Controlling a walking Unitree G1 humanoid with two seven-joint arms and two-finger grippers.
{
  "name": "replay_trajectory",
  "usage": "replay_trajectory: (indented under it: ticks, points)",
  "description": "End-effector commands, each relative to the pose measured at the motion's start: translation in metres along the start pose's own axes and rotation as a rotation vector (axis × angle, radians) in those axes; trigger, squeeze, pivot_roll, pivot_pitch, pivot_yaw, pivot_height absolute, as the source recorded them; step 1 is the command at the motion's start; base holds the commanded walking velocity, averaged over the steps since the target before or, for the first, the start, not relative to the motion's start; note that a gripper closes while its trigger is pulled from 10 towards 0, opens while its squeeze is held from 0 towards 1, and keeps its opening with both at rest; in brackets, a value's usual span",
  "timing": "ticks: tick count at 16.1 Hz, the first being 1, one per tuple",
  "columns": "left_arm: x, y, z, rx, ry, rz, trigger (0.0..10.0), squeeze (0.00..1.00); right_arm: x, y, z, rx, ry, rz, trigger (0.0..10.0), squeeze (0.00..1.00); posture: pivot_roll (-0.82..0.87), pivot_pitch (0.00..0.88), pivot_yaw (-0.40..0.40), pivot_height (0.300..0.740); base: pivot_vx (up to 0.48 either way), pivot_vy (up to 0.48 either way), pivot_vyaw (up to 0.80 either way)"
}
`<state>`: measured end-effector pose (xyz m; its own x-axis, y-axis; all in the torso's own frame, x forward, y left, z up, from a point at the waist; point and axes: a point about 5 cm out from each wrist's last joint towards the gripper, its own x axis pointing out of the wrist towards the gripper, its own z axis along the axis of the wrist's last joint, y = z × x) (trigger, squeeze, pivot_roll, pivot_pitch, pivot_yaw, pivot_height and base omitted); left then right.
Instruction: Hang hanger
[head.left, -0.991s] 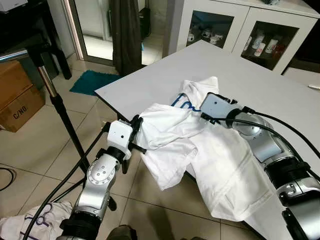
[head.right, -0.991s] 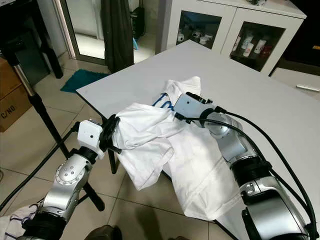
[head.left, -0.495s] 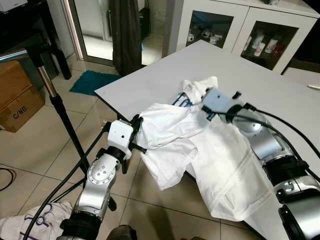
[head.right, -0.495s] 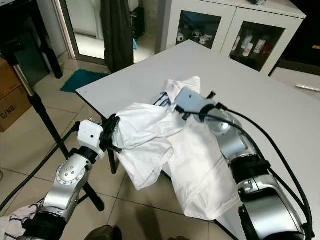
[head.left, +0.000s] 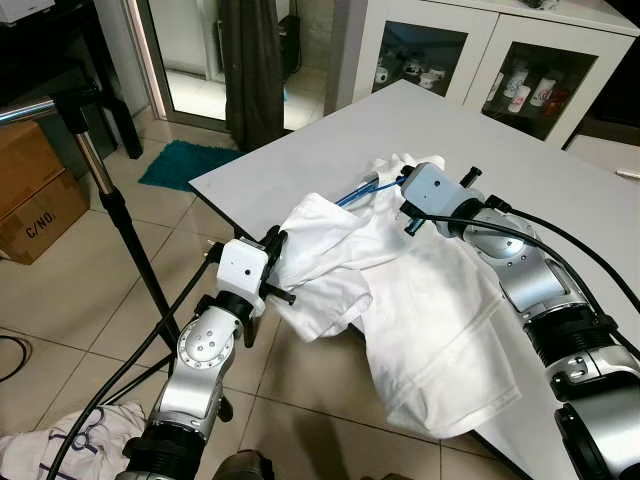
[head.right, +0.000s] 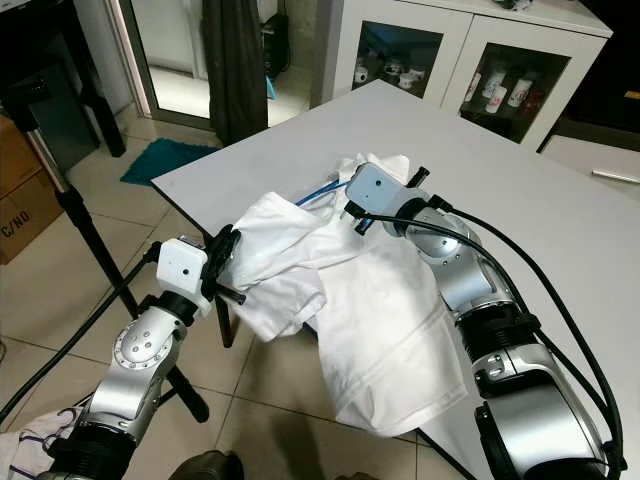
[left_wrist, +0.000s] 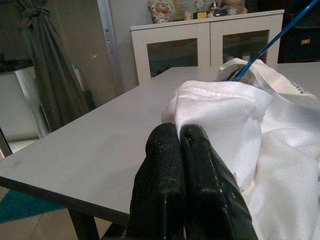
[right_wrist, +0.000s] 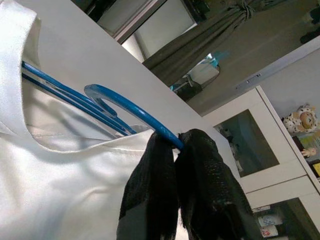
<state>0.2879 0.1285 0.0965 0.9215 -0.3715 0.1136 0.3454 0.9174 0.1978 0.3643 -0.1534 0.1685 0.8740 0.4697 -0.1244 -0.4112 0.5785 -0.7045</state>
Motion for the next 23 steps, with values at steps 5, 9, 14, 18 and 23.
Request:
replay_trajectory:
  ticks: [5, 9, 14, 18, 23]
  points:
    - [0.005, -0.005, 0.007, 0.098, -0.035, -0.048, 10.0, 0.00, 0.000, -0.016, 0.006, 0.133, -0.042, -0.094, 0.0, 0.00, 0.00, 0.013, -0.058, 0.740, 0.000, 0.000, 0.00]
    - [0.008, -0.002, 0.025, 0.321, -0.108, -0.062, 10.0, 0.00, -0.005, -0.018, -0.005, 0.033, -0.004, -0.095, 0.0, 0.00, 0.00, 0.011, -0.045, 0.740, 0.000, 0.000, 0.00]
    - [0.006, 0.007, 0.054, 0.496, -0.228, -0.063, 10.0, 0.00, -0.006, -0.029, -0.015, 0.105, 0.065, -0.184, 0.0, 0.00, 0.01, 0.010, -0.038, 0.740, 0.000, 0.000, 0.00]
    - [-0.013, 0.018, 0.036, 0.489, -0.148, -0.020, 10.0, 0.00, -0.012, -0.051, -0.028, 0.202, 0.132, -0.308, 0.0, 0.00, 0.02, 0.007, -0.040, 0.740, 0.000, 0.000, 0.00]
    - [-0.024, 0.022, 0.020, 0.495, -0.082, -0.008, 10.0, 0.00, -0.012, -0.063, -0.028, 0.280, 0.122, -0.340, 0.0, 0.00, 0.03, 0.003, -0.042, 0.740, 0.000, 0.000, 0.00]
